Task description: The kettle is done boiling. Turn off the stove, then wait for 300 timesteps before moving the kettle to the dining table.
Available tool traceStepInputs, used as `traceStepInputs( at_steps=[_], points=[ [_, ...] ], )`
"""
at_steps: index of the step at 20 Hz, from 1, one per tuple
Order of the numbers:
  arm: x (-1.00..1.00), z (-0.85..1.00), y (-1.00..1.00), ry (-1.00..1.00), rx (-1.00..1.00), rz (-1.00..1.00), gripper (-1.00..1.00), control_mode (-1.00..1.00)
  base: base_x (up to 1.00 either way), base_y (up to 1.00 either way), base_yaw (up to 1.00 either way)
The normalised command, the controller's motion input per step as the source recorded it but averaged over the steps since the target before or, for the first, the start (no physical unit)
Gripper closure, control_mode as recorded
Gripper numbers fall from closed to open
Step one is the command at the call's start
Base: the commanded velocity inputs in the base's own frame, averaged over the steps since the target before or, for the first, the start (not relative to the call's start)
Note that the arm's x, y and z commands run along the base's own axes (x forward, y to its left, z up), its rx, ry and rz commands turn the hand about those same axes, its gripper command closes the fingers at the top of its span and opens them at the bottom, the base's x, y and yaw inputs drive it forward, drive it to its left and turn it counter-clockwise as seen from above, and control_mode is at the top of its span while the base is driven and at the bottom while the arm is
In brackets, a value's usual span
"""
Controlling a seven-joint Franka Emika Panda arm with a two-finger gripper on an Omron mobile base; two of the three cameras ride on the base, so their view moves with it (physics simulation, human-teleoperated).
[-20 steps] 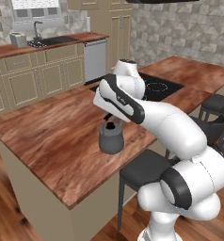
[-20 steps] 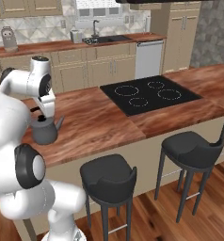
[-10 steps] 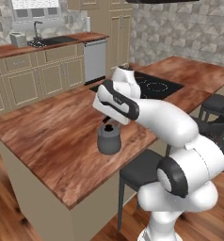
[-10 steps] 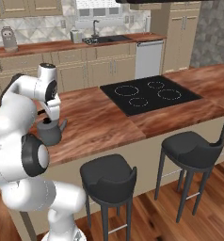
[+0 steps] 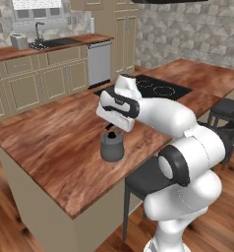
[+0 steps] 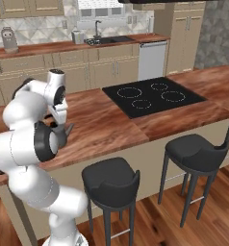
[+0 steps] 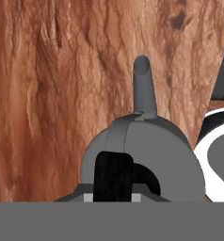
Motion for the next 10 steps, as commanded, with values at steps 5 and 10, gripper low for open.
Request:
traceStepInputs(
  at_steps=[5,10],
  points=[
    [0.39,-0.31,0.00,0.08,0.00,0.00,1.00,-1.00,0.00,0.00,0.00],
    [0.39,-0.28,0.00,0.09,0.00,0.00,1.00,-1.00,0.00,0.00,0.00]
  ],
)
